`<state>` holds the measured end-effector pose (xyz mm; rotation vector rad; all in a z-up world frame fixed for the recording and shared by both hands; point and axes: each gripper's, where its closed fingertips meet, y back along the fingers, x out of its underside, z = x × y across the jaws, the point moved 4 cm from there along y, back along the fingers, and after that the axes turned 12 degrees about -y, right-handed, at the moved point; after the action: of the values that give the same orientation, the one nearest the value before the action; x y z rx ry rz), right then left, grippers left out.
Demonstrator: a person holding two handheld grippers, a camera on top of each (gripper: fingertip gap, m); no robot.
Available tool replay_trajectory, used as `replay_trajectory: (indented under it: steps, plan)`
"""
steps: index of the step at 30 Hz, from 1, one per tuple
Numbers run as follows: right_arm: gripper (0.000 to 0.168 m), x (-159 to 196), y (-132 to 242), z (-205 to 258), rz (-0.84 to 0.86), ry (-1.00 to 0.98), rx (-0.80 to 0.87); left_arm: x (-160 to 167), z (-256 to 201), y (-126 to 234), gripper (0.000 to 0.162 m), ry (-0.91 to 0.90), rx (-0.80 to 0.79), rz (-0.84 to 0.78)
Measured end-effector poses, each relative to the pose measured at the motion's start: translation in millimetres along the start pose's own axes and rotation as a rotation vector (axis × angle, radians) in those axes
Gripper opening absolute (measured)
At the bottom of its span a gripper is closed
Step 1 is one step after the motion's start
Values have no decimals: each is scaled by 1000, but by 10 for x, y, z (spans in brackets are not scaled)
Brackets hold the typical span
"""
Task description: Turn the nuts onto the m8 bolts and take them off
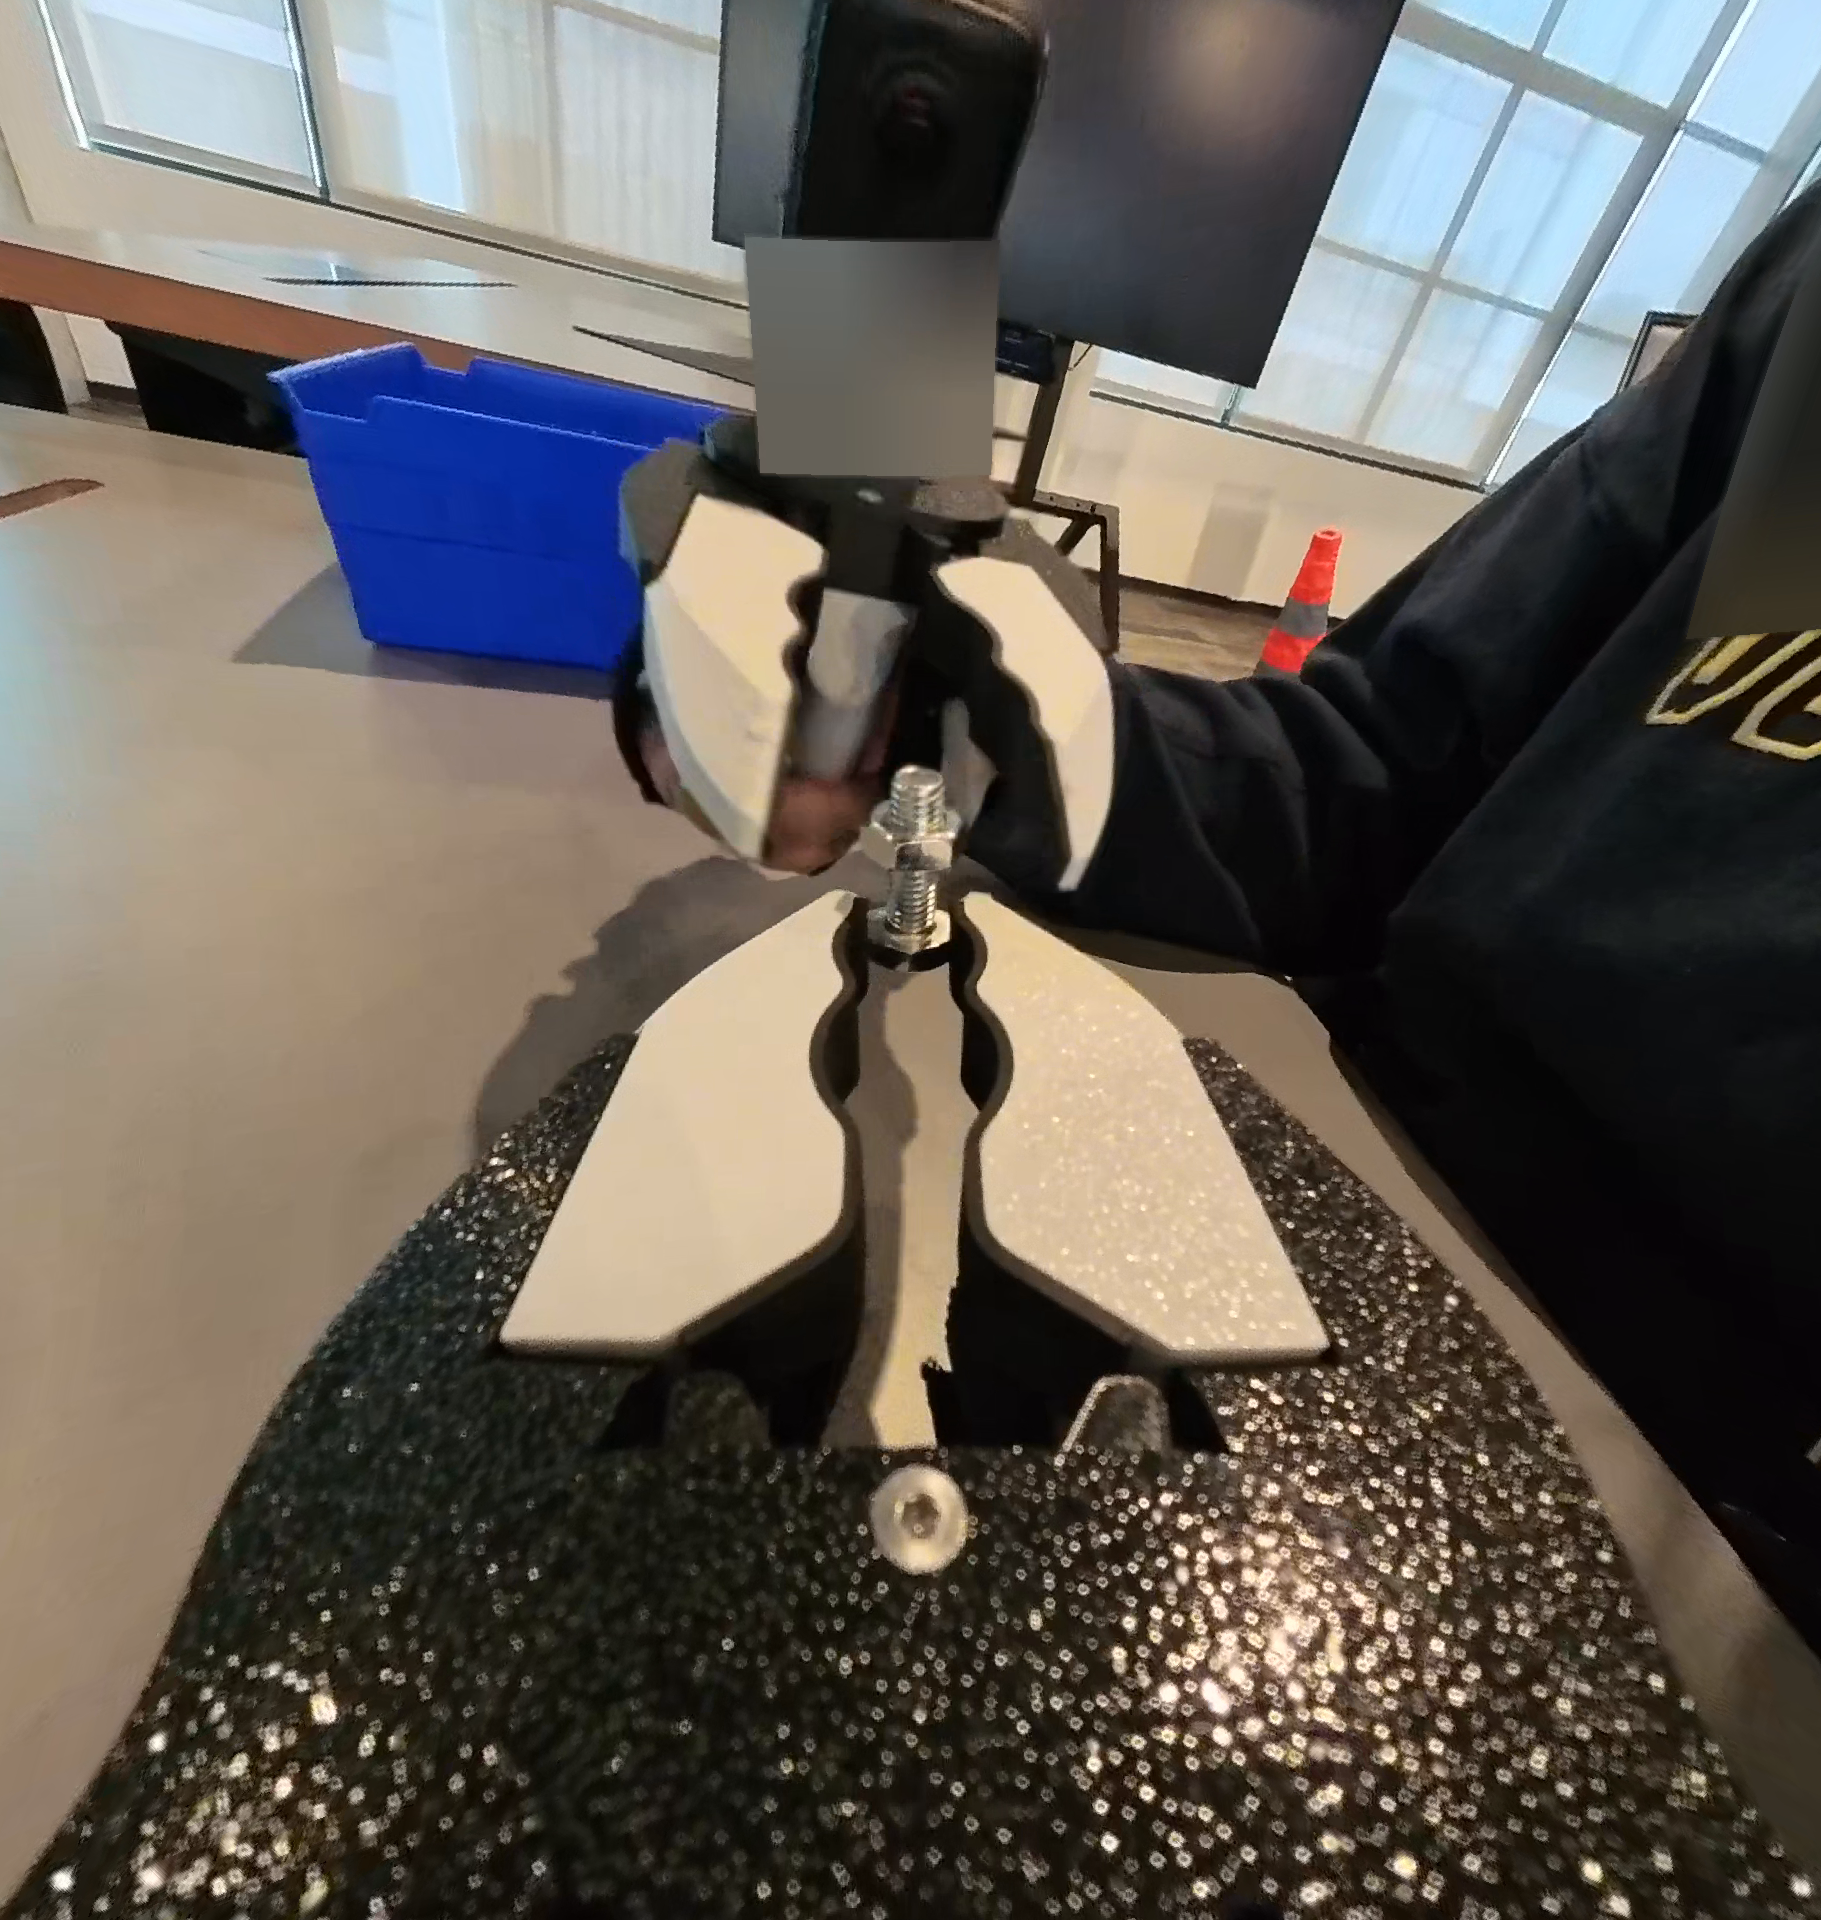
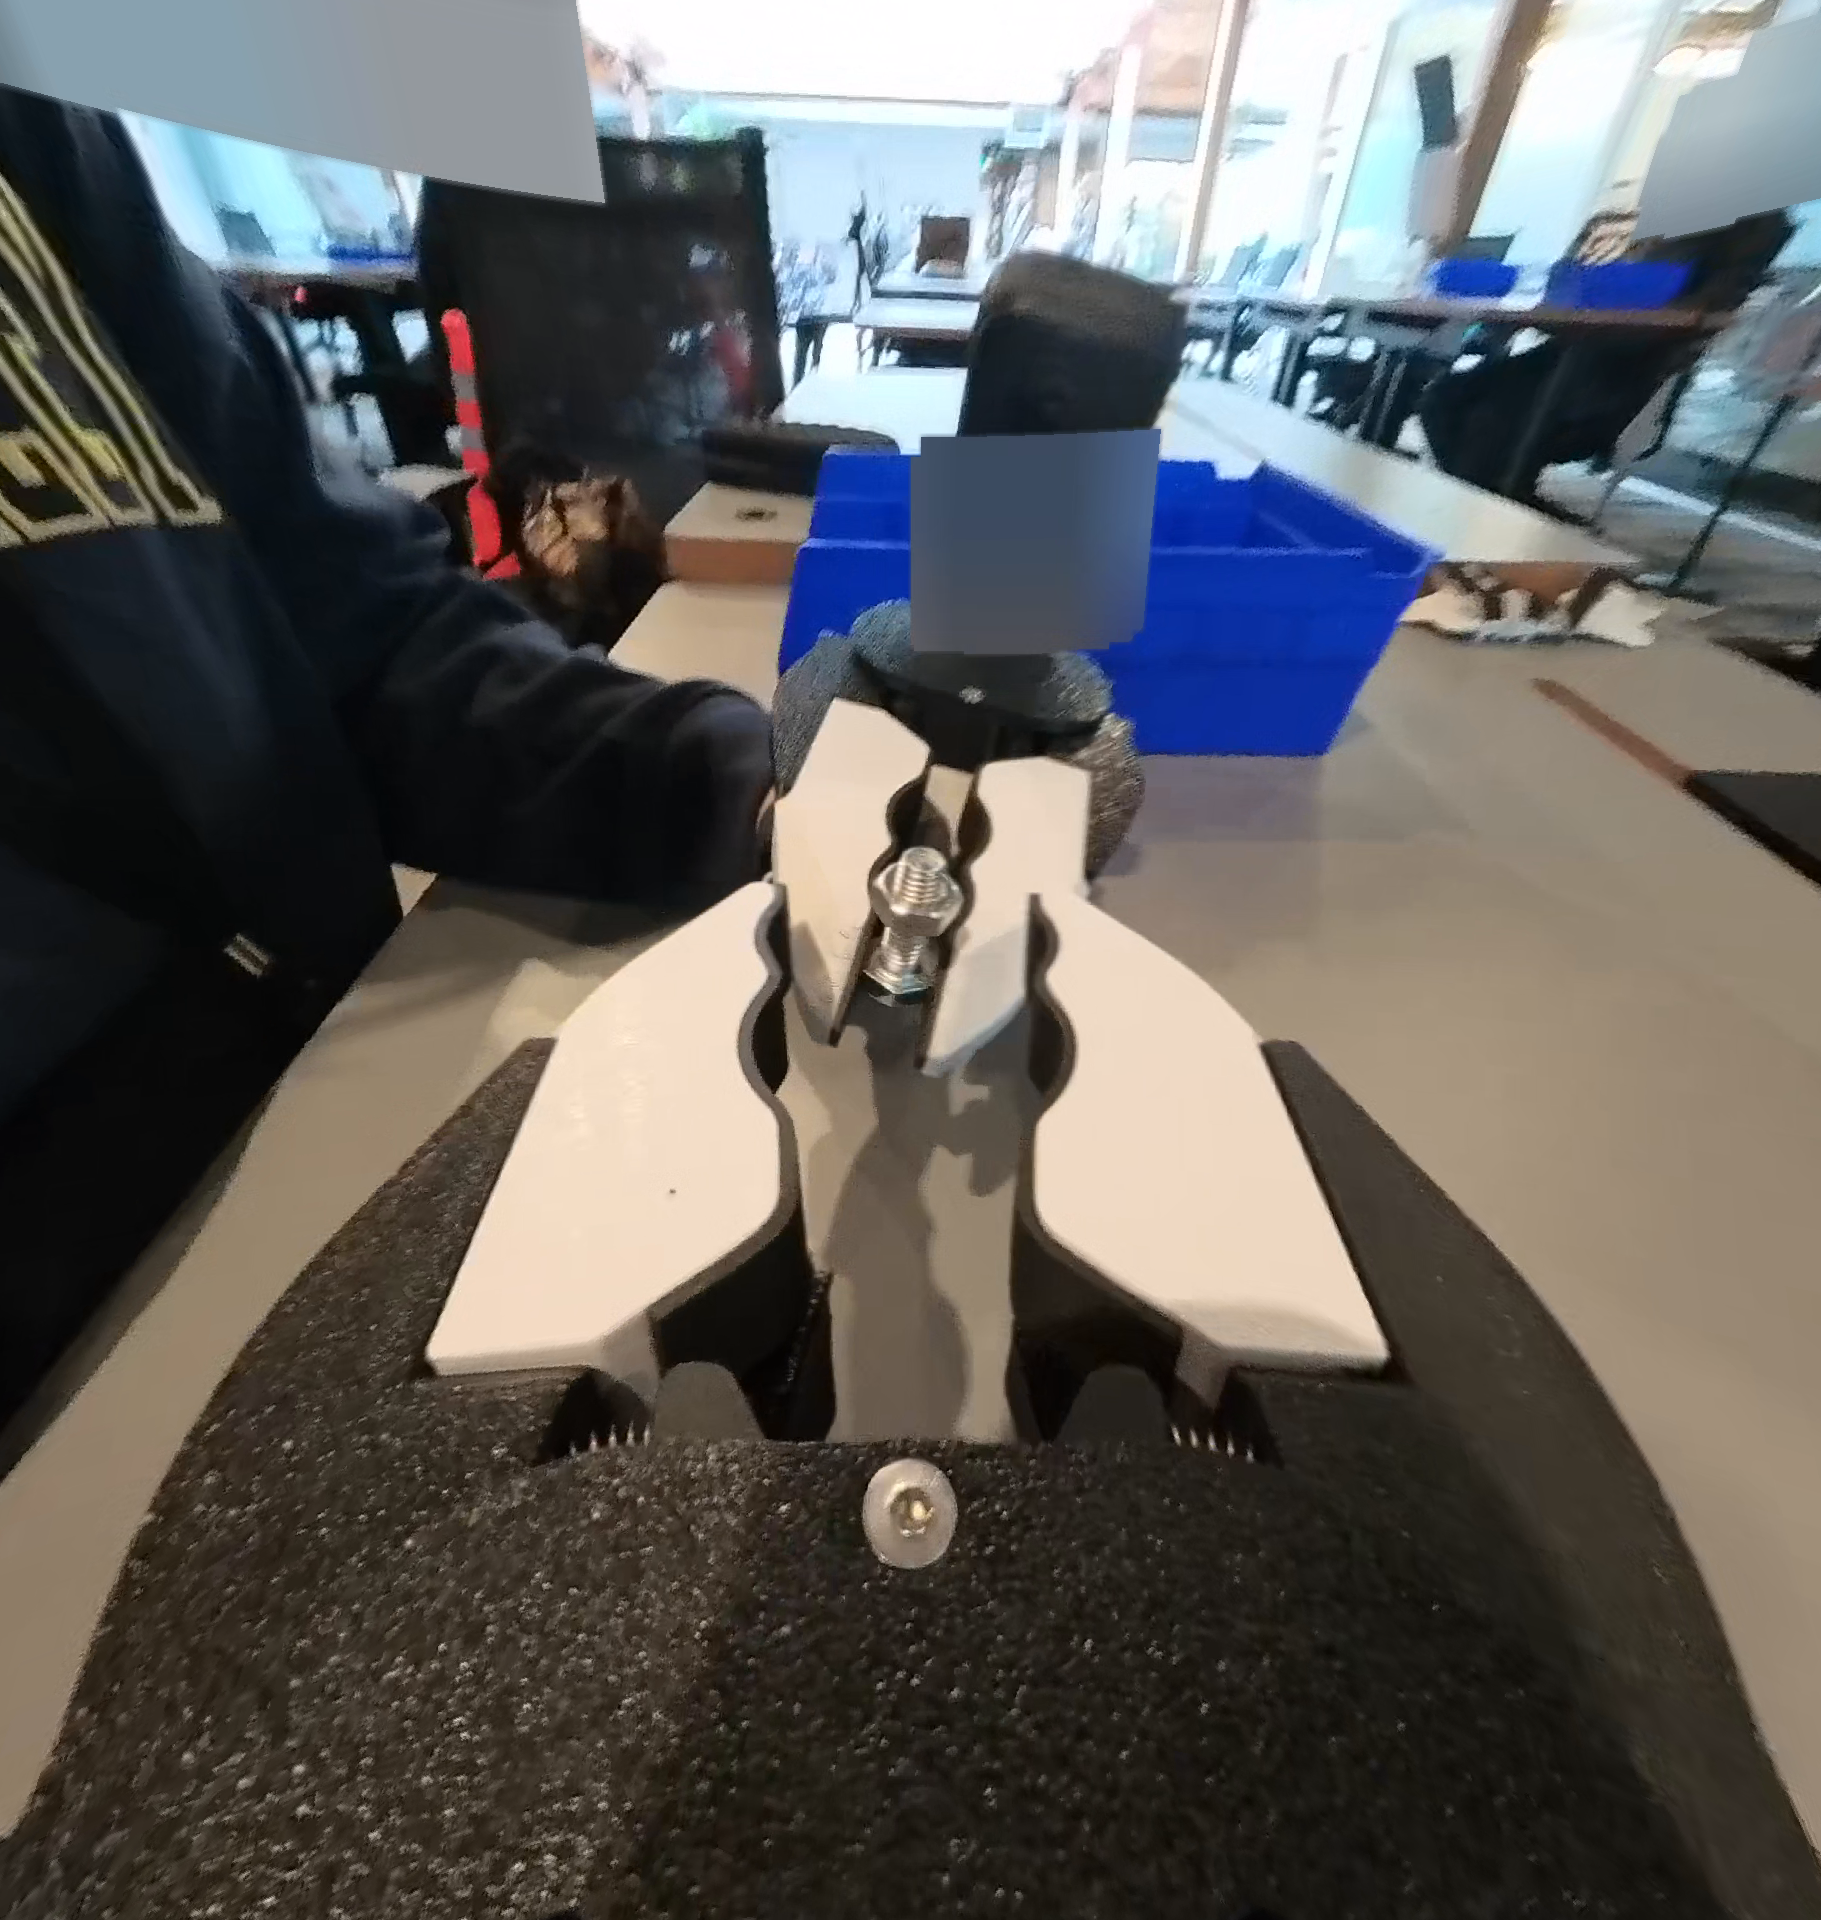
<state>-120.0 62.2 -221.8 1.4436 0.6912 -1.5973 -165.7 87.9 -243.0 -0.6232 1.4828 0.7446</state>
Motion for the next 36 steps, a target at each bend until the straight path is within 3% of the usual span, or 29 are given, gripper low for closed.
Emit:
replay_trajectory:
  steps: [7,12,14,17,22,25,29,33,36]
  plan:
    - [16,14,-46,14,15,-11,-19,13,-25,-24,14,-15,12,21]
    - [15,1,-33,24,9,-33,-43,-6,-39,-34,15,-46,6,6]
    - [15,-6,-14,16,7,-26,-31,-13,-12,-38,48,-17,-6,-5]
    - [16,-48,29,23,-6,-17,-17,-10,26,-44,73,51,0,-15]
    - [16,-252,245,78,-21,33,102,-30,89,-4,81,70,-49,-45]
    - [15,-507,688,190,-66,48,328,-41,120,27,80,79,-76,-63]
    - [16,-653,1744,250,34,16,814,-41,140,43,68,84,-95,-67]
    - [16,-258,2893,230,352,-212,1217,-25,148,24,58,78,-111,-44]
    - [16,217,3354,187,602,-396,1267,-25,151,21,57,67,-123,-41]
